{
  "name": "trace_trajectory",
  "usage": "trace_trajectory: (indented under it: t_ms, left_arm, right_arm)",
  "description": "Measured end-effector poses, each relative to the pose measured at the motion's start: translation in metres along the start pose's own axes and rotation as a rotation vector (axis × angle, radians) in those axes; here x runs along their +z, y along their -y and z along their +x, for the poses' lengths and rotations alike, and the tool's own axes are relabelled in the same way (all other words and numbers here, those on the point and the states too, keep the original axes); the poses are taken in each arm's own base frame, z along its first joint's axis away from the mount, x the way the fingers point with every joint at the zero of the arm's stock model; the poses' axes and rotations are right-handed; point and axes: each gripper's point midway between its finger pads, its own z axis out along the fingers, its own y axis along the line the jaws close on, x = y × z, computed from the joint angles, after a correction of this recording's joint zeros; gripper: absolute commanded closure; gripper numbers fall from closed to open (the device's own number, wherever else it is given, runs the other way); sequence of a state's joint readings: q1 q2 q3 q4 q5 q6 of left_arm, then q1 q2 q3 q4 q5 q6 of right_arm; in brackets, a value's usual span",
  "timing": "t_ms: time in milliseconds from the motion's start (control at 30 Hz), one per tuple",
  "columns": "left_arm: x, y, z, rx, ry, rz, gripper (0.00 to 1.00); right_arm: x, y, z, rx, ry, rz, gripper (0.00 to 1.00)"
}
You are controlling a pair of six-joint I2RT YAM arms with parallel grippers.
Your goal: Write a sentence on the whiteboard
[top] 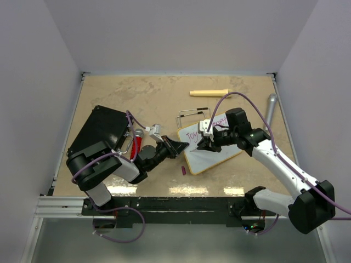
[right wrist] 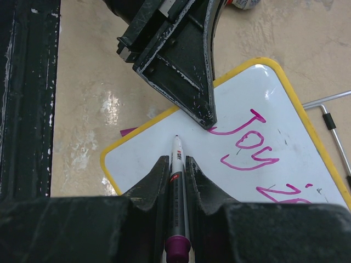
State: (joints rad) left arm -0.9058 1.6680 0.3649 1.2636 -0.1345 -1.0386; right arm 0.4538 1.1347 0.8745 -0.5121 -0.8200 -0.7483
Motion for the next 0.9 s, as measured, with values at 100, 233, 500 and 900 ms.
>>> trace_trajectory:
  t_ms: [100,233,500,900]
  left_arm:
    - [0.0001,0.0002,-0.0001,0.0,0.001,0.001,1.0]
    - [0.0001,0.0002,-0.0002,-0.001,0.001,0.001,1.0]
    - [0.0001,0.0002,-0.0002,-0.001,0.001,0.001,1.0]
    - [0.0002,0.0002,-0.0002,-0.001,0.002,0.002,1.0]
  right_arm:
    - [0.0,0.0001,0.0,0.0,0.0,0.0,1.0]
    - [-0.0001,0.0007,0.0008,0.0,-0.004,0.004,1.0]
    - [0.0001,0.0011,0.0046,0.004,-0.016,0.01,1.0]
    - [0.0007,-0.0002,0.0071,0.009,-0.02,0.007,1.0]
